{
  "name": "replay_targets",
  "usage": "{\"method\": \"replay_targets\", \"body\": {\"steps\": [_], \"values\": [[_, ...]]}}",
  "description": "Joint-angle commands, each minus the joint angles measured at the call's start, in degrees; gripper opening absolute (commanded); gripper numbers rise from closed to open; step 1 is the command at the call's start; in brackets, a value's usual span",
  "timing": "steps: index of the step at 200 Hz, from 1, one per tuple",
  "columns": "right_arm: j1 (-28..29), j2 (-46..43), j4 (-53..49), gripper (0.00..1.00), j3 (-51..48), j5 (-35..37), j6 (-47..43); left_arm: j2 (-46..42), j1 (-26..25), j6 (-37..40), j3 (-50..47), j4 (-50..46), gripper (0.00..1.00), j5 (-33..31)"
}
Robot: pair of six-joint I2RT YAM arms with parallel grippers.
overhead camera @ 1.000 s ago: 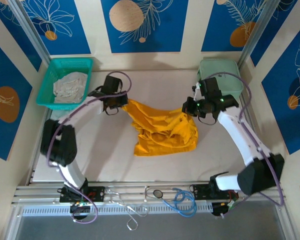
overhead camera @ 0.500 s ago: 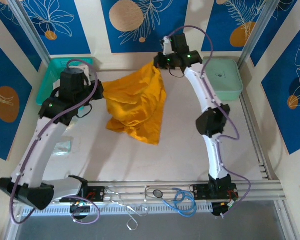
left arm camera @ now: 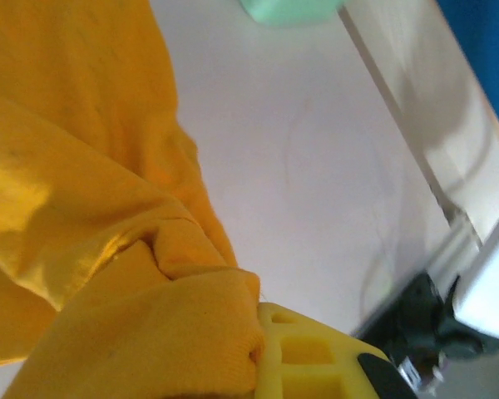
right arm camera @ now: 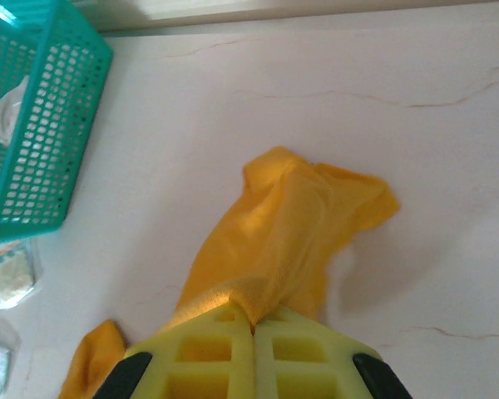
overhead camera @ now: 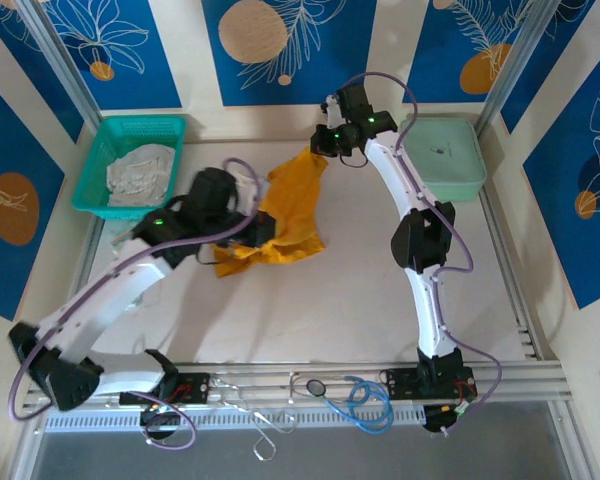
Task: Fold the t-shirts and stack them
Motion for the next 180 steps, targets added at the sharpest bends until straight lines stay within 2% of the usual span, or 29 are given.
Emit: {"method": "replay_targets", "body": {"steps": [1, 30, 59, 67, 82, 98, 103, 134, 143, 159, 180], "values": [[-0.3, -1.74, -1.98, 0.0, -0.8, 2.28, -3.1, 4.45, -6.21, -1.73, -2.33, 8.79, 0.0, 3.84], [-0.88, -1.11, -2.57, 0.0, -3.27, 4.2, -5.06, 12.81, -13.95, -2.15, -2.13, 13.68, 0.0, 2.12], [-2.1, 0.29, -3.38, 0.0, -4.57, 4.87, -5.27, 21.61, -19.32, -3.06, -1.1, 18.15, 0.01, 3.34], [-2.36, 0.62, -3.78, 0.0, -4.86, 5.2, -5.27, 23.92, -20.57, -3.1, -0.31, 18.82, 0.07, 3.67], [-2.79, 0.95, -4.02, 0.0, -5.81, 5.7, -5.27, 27.35, -22.59, -2.92, 1.27, 19.8, 0.27, 4.18], [-3.15, 0.85, -4.2, 0.0, -7.2, 6.14, -5.5, 29.06, -23.98, -2.37, 2.79, 20.01, 0.61, 4.18], [-3.24, 0.72, -4.26, 0.0, -7.53, 6.23, -5.45, 29.1, -24.19, -2.08, 3.29, 19.67, 0.69, 3.98], [-3.61, -1.48, -4.59, 0.0, -10.56, 8.47, -4.97, 25.23, -24.4, 1.49, 4.67, 13.92, 0.92, -1.95], [-3.81, -3.01, -4.32, 0.11, -12.05, 9.41, -4.68, 23.21, -24.27, 2.96, 5.12, 10.63, 1.0, -5.16], [-4.5, -6.61, -3.47, 0.3, -15.7, 10.24, -3.63, 19.55, -23.65, 4.76, 6.24, 3.49, 0.99, -12.45], [-5.57, -12.97, -1.61, 0.5, -23.47, 10.48, -0.65, 14.51, -20.69, 3.47, 6.14, -5.38, 0.99, -21.2]]}}
